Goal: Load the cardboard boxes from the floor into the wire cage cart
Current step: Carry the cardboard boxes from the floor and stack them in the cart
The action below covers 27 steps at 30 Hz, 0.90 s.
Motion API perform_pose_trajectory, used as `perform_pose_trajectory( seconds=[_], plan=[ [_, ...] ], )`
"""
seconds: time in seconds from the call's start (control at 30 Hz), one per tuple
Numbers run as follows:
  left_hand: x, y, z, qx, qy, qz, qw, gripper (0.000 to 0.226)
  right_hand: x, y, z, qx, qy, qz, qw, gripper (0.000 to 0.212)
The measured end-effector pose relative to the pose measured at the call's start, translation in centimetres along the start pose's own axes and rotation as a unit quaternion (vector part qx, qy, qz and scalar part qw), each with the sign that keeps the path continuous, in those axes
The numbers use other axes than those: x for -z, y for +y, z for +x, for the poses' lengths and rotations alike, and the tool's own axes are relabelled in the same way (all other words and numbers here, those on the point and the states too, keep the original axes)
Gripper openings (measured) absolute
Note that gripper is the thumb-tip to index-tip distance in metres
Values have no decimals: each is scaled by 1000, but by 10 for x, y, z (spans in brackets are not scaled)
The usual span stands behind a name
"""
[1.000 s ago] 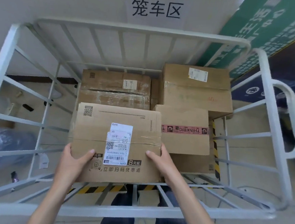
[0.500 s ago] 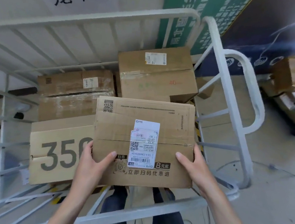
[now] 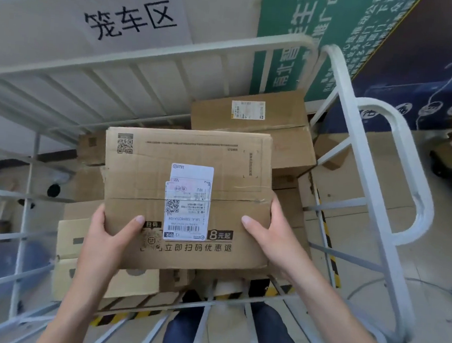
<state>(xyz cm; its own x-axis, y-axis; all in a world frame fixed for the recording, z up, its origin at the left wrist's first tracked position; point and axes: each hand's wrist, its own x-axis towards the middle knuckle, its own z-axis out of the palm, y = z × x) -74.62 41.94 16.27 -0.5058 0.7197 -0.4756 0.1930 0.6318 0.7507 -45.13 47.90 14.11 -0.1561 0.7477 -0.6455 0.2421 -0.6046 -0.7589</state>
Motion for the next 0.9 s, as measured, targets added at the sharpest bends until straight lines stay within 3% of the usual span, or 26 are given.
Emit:
perform_pose_trajectory(
  seconds=[0.23,0.47,0.7,0.9],
  plan=[
    [105,4,126,-65,82,-42,994,58,-127,-81,99,103,-44,-9,994,74],
    [167,-71,283,-56,100,-72,991,61,-252,-98,228,110,-55,-35,992,56],
    [154,-167,395,21,36,-61,997,54,-314,-40,330,44,-64,-86,993,53],
    [100,-204,434,67,-84,-12,994,56,-302,-9,376,-45,18,-122,991,52]
  ],
)
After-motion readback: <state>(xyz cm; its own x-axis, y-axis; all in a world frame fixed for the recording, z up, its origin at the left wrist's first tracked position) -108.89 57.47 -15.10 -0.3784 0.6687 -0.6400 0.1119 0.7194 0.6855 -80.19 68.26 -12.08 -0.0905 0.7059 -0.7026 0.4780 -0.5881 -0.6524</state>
